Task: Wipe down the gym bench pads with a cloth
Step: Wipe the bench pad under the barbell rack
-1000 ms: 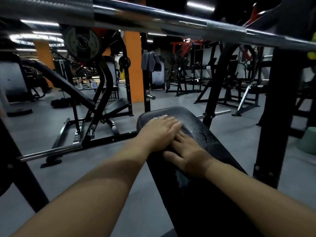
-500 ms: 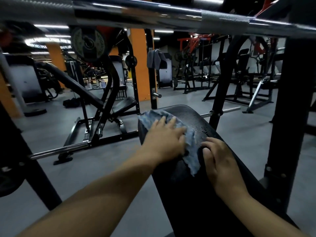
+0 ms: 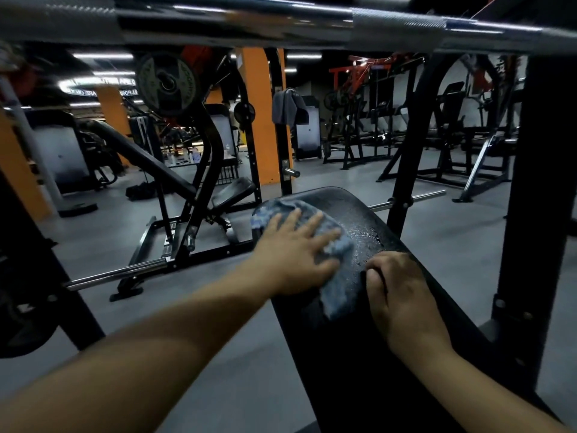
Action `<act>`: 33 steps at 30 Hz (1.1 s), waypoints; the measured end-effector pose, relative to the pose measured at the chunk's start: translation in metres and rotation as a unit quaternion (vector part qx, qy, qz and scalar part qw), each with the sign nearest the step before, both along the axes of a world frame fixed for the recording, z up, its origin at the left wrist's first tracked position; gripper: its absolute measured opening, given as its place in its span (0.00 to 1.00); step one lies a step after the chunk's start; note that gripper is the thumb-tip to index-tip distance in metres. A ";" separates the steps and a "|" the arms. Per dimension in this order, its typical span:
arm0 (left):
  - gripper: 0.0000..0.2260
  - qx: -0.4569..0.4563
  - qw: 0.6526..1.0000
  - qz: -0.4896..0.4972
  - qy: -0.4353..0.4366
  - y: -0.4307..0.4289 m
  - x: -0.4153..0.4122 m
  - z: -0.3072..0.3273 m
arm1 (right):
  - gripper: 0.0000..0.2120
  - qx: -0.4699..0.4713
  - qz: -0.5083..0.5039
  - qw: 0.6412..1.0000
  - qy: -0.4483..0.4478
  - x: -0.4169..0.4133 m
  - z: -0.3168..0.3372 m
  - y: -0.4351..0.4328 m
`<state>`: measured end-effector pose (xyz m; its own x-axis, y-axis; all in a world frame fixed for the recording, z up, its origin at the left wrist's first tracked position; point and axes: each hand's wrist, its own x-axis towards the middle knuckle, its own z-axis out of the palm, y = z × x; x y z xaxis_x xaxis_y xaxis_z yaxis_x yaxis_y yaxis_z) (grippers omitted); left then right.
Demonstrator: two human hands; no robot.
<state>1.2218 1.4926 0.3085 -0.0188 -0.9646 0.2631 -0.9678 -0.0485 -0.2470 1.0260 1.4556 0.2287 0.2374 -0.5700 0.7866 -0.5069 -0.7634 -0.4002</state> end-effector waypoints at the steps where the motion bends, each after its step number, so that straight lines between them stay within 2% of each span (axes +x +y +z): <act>1: 0.29 0.000 0.999 0.029 0.015 -0.012 0.008 0.013 | 0.15 0.001 -0.017 1.000 0.025 0.002 -0.001 -0.001; 4: 0.28 0.001 0.993 0.095 0.065 -0.055 0.000 0.036 | 0.21 0.031 -0.032 0.992 0.119 0.002 -0.002 0.002; 7: 0.26 0.021 0.999 -0.020 0.024 -0.065 -0.033 0.019 | 0.30 0.046 -0.005 0.975 0.216 -0.010 -0.005 0.022; 10: 0.25 0.048 0.991 -0.126 -0.023 -0.060 -0.021 0.015 | 0.36 0.083 0.006 0.960 0.266 -0.022 -0.013 0.035; 11: 0.26 0.048 0.991 -0.120 -0.020 -0.064 -0.013 0.021 | 0.35 0.081 0.000 0.961 0.264 -0.022 -0.013 0.037; 15: 0.27 0.013 0.999 0.020 0.030 -0.086 -0.022 0.030 | 0.34 0.089 -0.008 0.962 0.259 -0.020 -0.011 0.040; 16: 0.27 0.019 0.999 0.011 0.030 -0.086 -0.034 0.027 | 0.34 0.089 -0.009 0.961 0.261 -0.021 -0.011 0.039; 18: 0.26 0.054 0.996 -0.070 -0.007 -0.073 -0.047 0.016 | 0.34 0.093 -0.008 0.961 0.261 -0.022 -0.009 0.042; 20: 0.25 0.082 0.983 -0.157 -0.044 -0.058 -0.026 0.018 | 0.34 0.106 -0.010 0.962 0.253 -0.025 -0.010 0.049; 21: 0.26 0.088 0.981 -0.168 -0.048 -0.055 -0.009 0.024 | 0.35 0.113 -0.009 0.962 0.250 -0.026 -0.014 0.054; 22: 0.27 0.081 0.985 -0.144 -0.044 -0.056 0.007 0.031 | 0.35 0.120 -0.007 0.962 0.246 -0.028 -0.019 0.060; 24: 0.28 0.045 0.998 -0.031 -0.019 -0.065 0.019 0.037 | 0.35 0.128 0.001 0.964 0.231 -0.032 -0.024 0.068; 26: 0.27 0.026 0.999 0.021 0.001 -0.074 -0.011 0.029 | 0.35 0.132 0.005 0.965 0.225 -0.035 -0.023 0.068; 29: 0.28 0.057 0.995 -0.080 -0.012 -0.058 -0.061 0.004 | 0.36 0.124 0.009 0.964 0.236 -0.037 -0.020 0.067; 33: 0.29 0.063 0.986 -0.150 -0.038 0.006 -0.021 -0.010 | 0.34 0.113 0.018 0.973 0.200 -0.037 -0.023 0.069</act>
<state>1.2004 1.4983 0.2983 -0.3226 -0.9377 0.1293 -0.9126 0.2719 -0.3055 0.9888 1.5242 0.2053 0.5220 -0.7029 0.4832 -0.6308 -0.6994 -0.3361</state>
